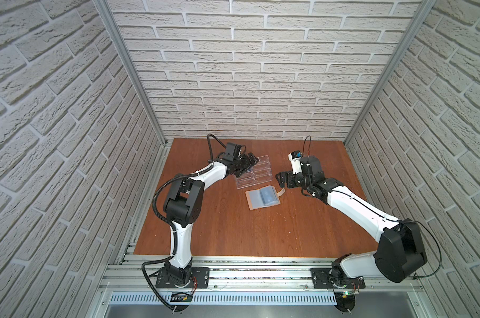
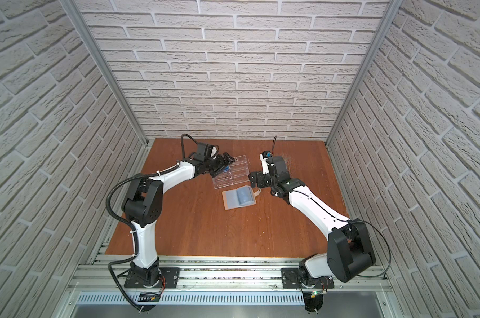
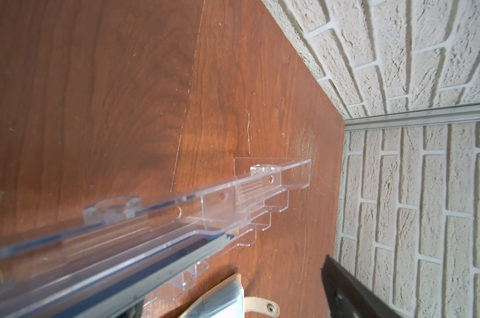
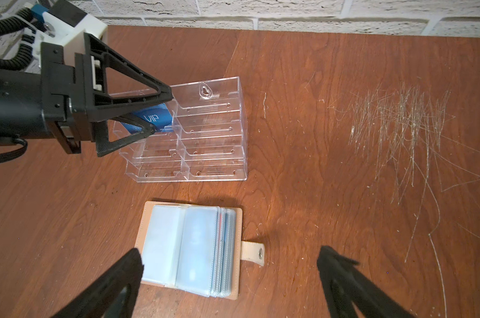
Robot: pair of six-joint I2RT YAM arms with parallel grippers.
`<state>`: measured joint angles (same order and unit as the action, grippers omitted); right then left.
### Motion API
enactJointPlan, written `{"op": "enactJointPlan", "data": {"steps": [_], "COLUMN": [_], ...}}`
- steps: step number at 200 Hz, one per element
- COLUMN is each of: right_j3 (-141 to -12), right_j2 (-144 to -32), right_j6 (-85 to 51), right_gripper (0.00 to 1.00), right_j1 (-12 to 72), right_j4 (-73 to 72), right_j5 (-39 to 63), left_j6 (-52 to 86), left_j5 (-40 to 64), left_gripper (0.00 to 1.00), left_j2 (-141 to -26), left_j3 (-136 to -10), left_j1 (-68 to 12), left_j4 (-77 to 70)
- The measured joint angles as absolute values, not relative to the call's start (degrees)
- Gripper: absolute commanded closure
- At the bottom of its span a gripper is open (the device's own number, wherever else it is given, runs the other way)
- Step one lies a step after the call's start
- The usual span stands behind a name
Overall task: Take the credit cards out of the card holder
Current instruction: Rotate the storage box at the top-center of the table.
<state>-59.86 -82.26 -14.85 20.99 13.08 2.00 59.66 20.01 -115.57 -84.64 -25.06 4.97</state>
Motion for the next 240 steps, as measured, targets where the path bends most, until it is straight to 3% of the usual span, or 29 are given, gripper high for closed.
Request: {"op": "enactJointPlan", "data": {"steps": [62,101,140,240], "right_j3": [-70.5,-78.3,-83.55,-84.4], "right_j2": [-91.39,-99.53,-108.14,-118.91], "right_j6": [-16.32,-18.22,-18.87,-22.28], "right_gripper": [0.0,0.0,0.0,0.0], "right_j1": [20.99,19.86,18.41,16.64], "right_j4": [13.69,13.43,11.79,-0.16], "right_j5": [2.79,5.39,8.64,19.18], "left_j6": [60.18,60.18,59.55,60.66], "left_j5": [22.37,23.73,25.41,30.55], "left_gripper": [0.02,0.02,0.02,0.02], "left_j2": [-102.45,-95.07,-98.32,-111.55], "left_j3": [-73.58,-67.11,-65.69,-72.55], "left_j1": [-24.21,-17.02,-10.07,-11.68], "left_j4": [2.9,-0.82,-4.8,-11.27]}}
